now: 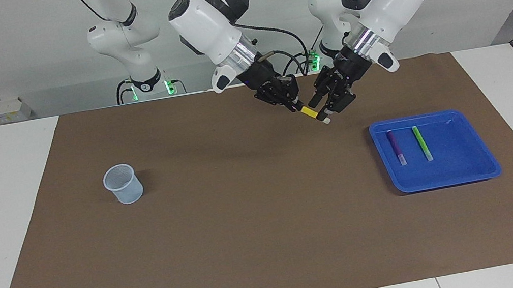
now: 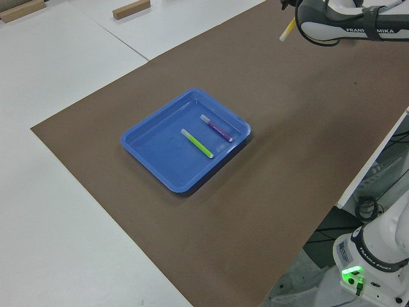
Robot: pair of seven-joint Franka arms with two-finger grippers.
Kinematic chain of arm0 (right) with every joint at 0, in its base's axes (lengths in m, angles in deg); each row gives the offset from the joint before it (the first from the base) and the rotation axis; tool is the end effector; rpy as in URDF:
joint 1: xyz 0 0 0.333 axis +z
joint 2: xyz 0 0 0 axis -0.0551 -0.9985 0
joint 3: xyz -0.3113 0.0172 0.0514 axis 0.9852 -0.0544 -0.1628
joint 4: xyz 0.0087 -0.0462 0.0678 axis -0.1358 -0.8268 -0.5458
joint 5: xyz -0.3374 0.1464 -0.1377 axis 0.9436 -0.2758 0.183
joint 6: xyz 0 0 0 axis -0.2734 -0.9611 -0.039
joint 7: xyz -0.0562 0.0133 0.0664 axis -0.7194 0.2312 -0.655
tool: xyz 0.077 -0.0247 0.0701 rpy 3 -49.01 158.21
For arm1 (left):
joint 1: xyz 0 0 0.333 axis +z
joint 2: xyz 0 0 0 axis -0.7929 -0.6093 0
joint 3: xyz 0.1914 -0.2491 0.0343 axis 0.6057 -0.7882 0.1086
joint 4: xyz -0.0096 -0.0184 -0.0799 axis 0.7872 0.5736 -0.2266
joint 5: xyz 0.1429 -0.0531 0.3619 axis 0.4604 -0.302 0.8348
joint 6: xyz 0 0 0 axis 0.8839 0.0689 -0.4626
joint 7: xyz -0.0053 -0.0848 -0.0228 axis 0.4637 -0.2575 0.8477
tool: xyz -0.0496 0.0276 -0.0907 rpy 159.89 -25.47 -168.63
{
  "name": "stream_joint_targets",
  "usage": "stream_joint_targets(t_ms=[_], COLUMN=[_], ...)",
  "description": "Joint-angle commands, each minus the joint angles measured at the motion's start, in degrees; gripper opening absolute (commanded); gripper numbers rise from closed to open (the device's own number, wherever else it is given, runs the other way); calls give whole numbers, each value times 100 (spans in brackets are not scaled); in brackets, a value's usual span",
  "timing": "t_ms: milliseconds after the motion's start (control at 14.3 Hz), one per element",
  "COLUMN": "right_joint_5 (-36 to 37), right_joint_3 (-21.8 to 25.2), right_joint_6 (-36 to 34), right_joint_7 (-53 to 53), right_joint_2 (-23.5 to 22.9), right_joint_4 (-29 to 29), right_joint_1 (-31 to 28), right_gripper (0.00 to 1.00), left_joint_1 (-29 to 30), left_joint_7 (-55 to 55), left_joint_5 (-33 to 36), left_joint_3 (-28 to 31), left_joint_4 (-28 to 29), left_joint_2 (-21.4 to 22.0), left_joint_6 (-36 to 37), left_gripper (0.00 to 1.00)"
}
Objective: Right arm passes pens to left for tray arrangement
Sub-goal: 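Carry the yellow pen toward the left gripper while the left gripper approaches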
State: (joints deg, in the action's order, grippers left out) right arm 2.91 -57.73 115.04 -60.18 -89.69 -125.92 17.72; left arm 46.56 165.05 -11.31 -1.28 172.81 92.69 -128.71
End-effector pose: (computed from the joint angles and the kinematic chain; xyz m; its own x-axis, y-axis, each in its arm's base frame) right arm 0.5199 0.3886 0.5383 0.8314 -0.5358 -0.1475 -0.4854 -0.5711 -0.6620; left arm 0.5016 -0.2088 0.5276 0.1583 0.7947 -0.5860 0.9624 0.0085 0.2714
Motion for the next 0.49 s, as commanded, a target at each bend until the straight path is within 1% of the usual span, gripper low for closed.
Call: stream_joint_targets(t_ms=[0, 140, 210, 280, 420], right_joint_5=[-152, -152, -152, -152, -152], right_joint_3=[-12, -12, -12, -12, -12], right_joint_6=[89, 89, 89, 98, 98], right_joint_7=[-32, -32, -32, -32, -32], right_joint_2=[0, -8, -8, -17, -26], right_joint_4=[-11, -3, -3, 6, 15], right_joint_1=[-15, -15, -15, -15, -15], right_gripper=[0, 0, 0, 0, 0], left_joint_1=[-210, -210, -210, -210, -210], left_joint_7=[-89, -89, -81, -81, -81], left_joint_5=[-92, -92, -92, -92, -92], left_joint_3=[66, 66, 66, 66, 66], left_joint_4=[493, 511, 519, 519, 511], left_joint_2=[338, 347, 347, 347, 347], left_joint_6=[-379, -397, -397, -397, -397], left_gripper=[64, 63, 60, 55, 39])
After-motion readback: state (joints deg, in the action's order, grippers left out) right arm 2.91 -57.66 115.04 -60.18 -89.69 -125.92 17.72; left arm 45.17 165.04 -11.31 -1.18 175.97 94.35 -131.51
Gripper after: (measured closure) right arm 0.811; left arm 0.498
